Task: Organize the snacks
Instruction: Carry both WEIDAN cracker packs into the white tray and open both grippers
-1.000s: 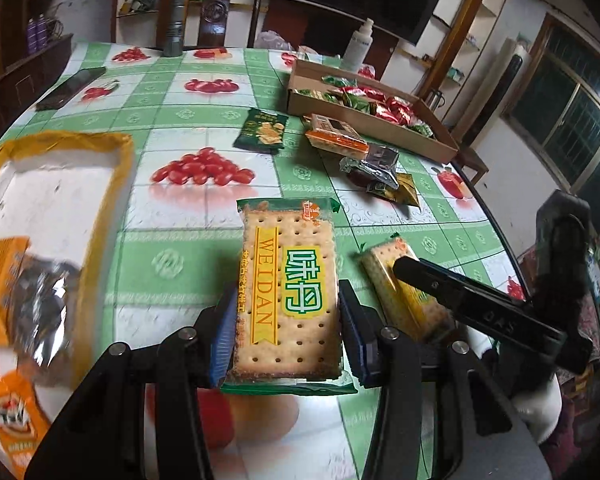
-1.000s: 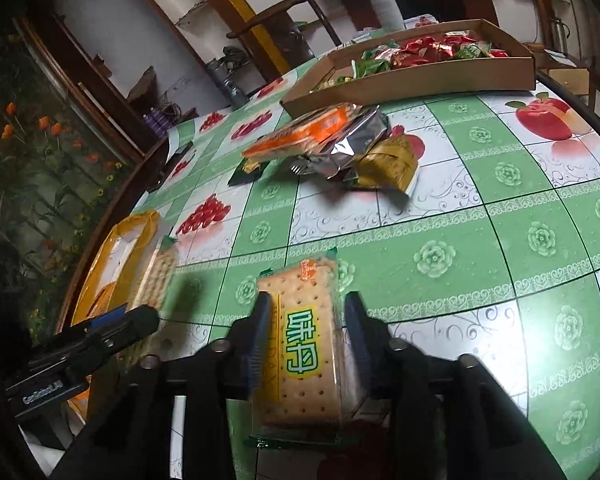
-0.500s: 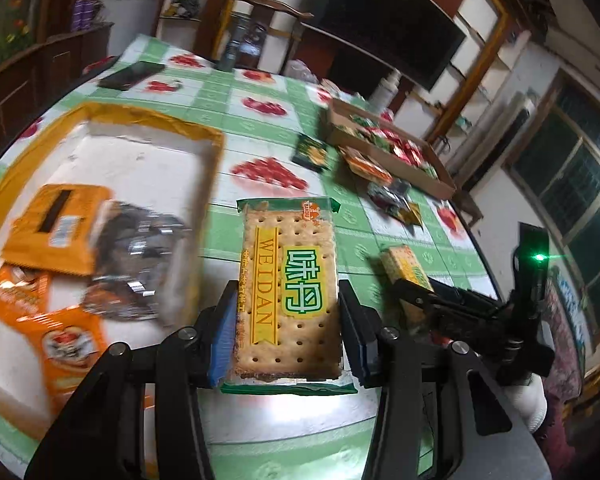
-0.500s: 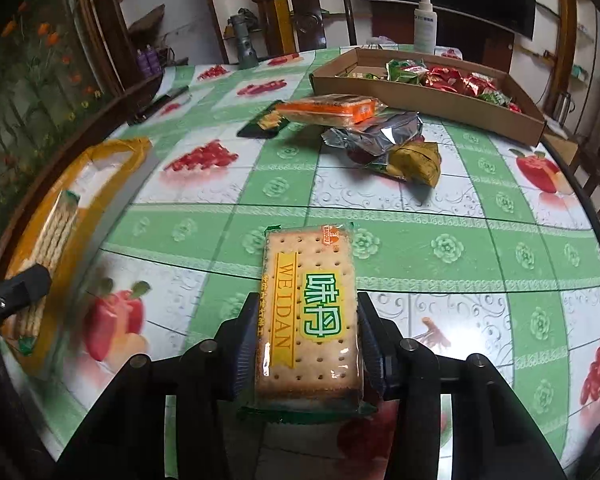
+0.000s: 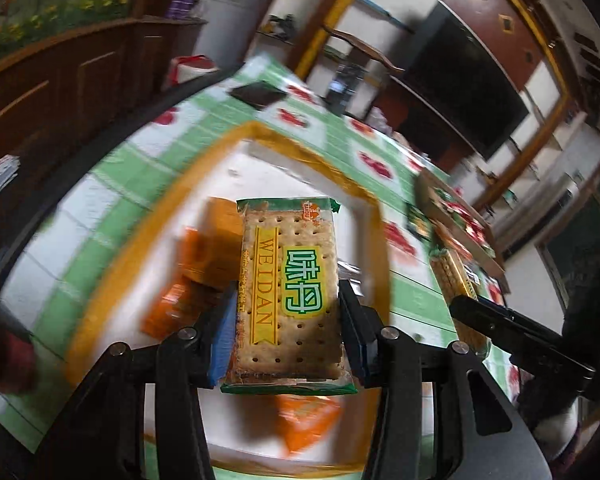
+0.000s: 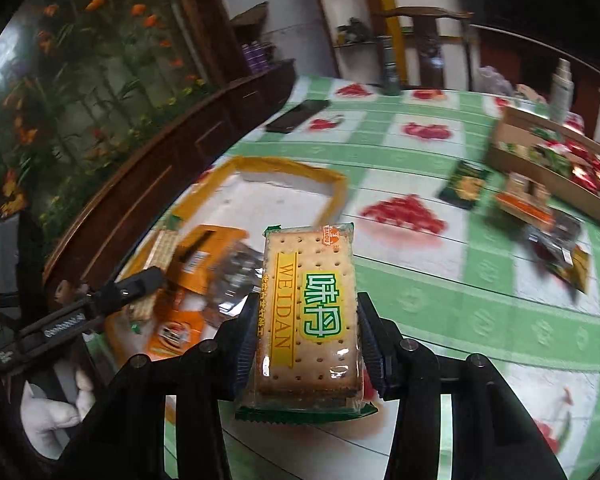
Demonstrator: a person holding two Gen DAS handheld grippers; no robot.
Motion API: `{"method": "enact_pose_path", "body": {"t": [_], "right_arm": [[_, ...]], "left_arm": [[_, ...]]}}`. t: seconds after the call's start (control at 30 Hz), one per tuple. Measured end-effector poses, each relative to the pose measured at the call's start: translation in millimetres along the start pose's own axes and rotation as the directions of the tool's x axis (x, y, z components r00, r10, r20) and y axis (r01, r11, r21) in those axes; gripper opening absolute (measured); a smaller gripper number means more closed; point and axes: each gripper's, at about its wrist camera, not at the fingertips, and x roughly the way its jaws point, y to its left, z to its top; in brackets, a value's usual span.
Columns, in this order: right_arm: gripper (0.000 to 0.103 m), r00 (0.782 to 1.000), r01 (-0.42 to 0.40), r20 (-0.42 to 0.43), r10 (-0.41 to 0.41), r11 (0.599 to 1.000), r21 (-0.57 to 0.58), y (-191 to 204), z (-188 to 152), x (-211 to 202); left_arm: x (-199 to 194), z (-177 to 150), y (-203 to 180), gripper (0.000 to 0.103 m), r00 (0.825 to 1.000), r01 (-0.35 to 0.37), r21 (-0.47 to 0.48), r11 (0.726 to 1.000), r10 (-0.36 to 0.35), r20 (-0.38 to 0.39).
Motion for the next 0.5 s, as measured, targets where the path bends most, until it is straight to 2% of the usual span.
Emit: {"method": "enact_pose_path", "body": {"t": [0.2, 0.33, 0.5], "right_arm": [[0.047, 0.998, -0.037, -0.056, 0.034, 0.998, -0.055, 46.6, 22.1, 54.0], [0.047, 0.995, -0.039, -0.096, 0.035, 0.998, -0.041, 57.8, 29.9, 85.7], [0.047, 0.993, -0.034, -0.114, 0.031, 0.999, -0.026, 56.8, 30.6, 101.3]], "left_arm": [[6.5, 3.9, 26.1, 0.045, 0.999, -0.038, -0.018, 0.999, 0.038, -0.019], [9.4, 4.4, 31.1, 0.045, 0.999, -0.040, -0.015, 0.999, 0.040, -0.019], [7.9, 4.9, 33.5, 0.046, 1.000, -0.028, -0.017, 0.999, 0.028, -0.014]]}}
